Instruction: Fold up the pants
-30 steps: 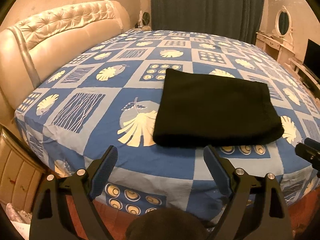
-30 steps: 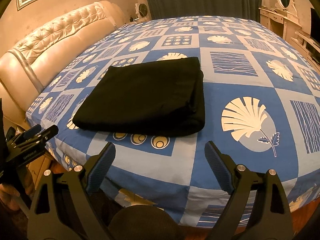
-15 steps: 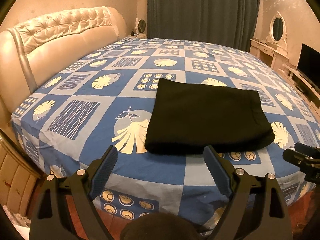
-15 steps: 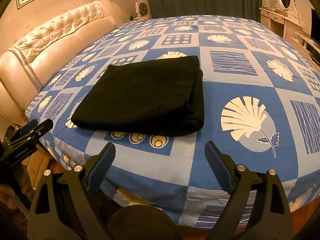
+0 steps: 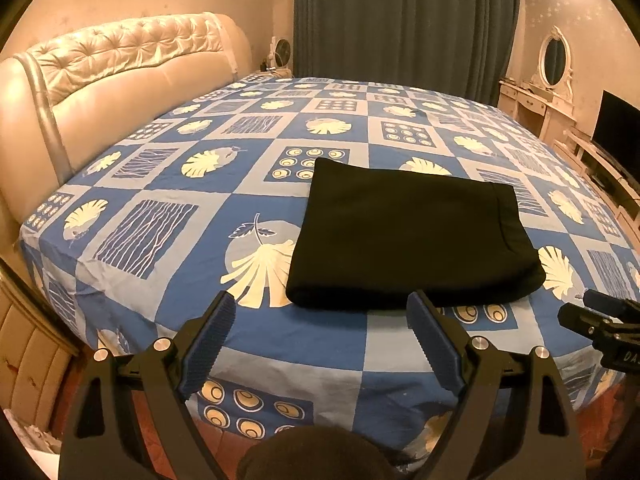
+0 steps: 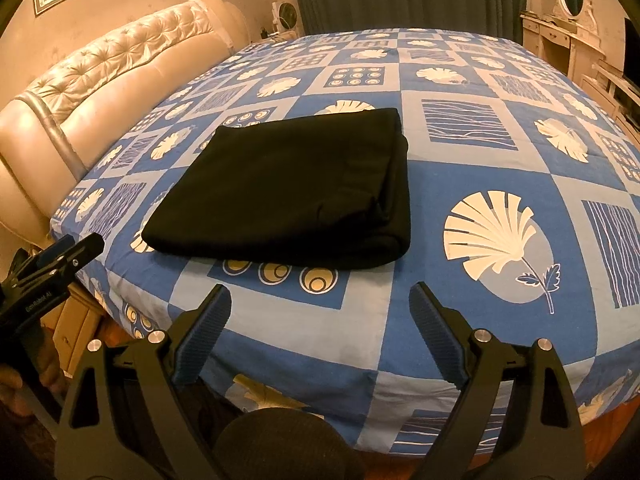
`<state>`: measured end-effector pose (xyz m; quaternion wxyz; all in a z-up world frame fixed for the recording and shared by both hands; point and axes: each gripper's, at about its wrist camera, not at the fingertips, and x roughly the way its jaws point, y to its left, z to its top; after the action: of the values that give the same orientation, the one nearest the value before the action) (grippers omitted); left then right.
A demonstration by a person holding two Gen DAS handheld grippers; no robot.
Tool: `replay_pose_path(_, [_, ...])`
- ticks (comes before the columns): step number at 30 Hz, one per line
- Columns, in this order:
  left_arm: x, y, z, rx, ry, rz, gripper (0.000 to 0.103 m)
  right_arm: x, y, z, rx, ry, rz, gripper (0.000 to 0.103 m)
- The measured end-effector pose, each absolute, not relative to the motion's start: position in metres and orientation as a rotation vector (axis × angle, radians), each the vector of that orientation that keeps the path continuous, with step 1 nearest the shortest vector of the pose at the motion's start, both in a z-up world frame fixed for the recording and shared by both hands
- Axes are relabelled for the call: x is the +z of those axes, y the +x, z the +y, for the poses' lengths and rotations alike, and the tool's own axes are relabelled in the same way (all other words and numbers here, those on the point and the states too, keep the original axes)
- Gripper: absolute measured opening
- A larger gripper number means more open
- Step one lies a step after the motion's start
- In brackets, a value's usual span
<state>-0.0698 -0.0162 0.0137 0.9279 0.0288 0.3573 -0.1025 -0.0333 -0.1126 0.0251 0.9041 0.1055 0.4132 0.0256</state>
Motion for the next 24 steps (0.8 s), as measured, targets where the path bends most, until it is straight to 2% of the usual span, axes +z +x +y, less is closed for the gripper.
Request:
replay_pose_path(4, [0.015,-0.07,-0.016,-0.222,0.038,0.734,0.087,0.022,-0.033,-0.113,0.055,0.221,0.859,0.091])
replay_pose_path(5, [0.015,-0.07,-0.017,-0.224,0.033,0.737,0.091,0.022,-0.033,-0.112,0.056,0.221,0.86,0.091])
replay_pose_path(6, [0.015,-0.069,-0.018,-0.212,0.031,0.744,0.092,0.022,-0.033,-0.112,0.057,0.22,0.861,0.091])
replay_pose_path(18, [0.022,-0.08,-0.026,-0.182,0.092,0.727,0.092,0.019,-0.033,-0.111,0.066,0.225,0.871,0.091])
replay_pose_path(24, [0.014,-0.071,-0.022,-0.159,0.074,0.784,0.092,0.019,-0.032,-0.112,0.068,0.225,0.873,0.091])
